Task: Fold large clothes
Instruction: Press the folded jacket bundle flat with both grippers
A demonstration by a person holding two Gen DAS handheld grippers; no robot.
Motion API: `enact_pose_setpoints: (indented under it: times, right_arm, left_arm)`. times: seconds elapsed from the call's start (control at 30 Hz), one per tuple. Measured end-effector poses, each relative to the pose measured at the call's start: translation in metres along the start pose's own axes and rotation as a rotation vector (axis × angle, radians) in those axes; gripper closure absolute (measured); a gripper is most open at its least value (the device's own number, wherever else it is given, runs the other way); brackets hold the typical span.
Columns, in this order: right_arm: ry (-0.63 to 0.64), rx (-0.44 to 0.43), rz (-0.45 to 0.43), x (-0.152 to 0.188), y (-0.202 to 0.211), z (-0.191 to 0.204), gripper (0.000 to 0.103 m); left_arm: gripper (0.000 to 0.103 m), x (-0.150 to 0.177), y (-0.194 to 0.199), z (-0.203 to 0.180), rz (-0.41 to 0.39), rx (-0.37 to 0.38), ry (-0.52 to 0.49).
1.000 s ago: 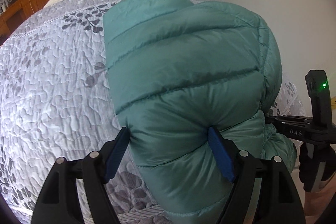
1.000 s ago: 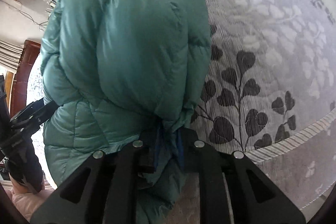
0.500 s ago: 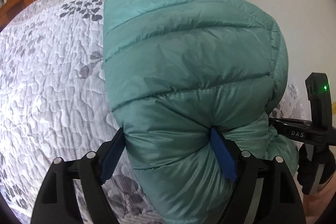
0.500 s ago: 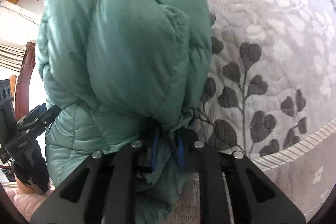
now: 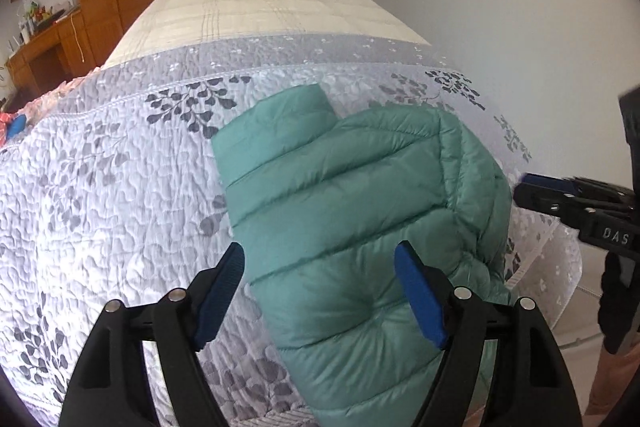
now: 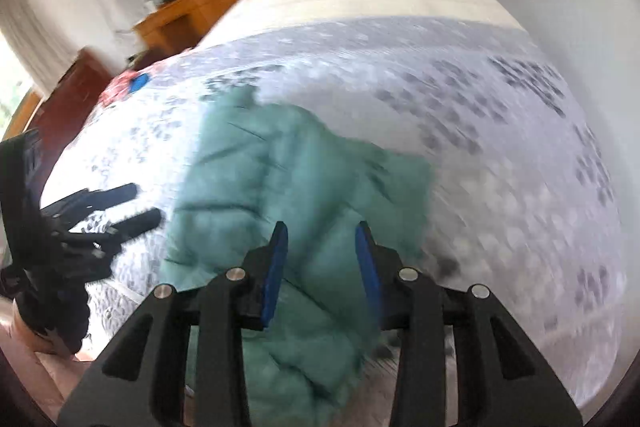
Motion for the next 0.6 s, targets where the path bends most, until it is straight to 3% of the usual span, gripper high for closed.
enact_pose_setpoints:
  times: [0.2,0.6]
  right_arm:
    - [0.015,0.01,0.037,-0.018,-0.034,-0.001,0.069]
    - [-0.122,-0.054,0.118,0.013,-0.086,-0.047,0.071]
  left_arm:
    - [0.026,-0.006,-0.016,-0.004,0.007,-0.005,-0.001]
    - [0.024,-0.001,-0.065,-0.004,0.095,-0.012,0.01]
Point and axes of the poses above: each gripper's, at about its wrist camera, not at the fingertips, and y roughly against the way its jaws point, z to its left, x to its underside, the point moved 9 cm from there along -y, roughly the way its jaws point, and after that the axes turned 15 degrees about y, right-handed, at the moved point
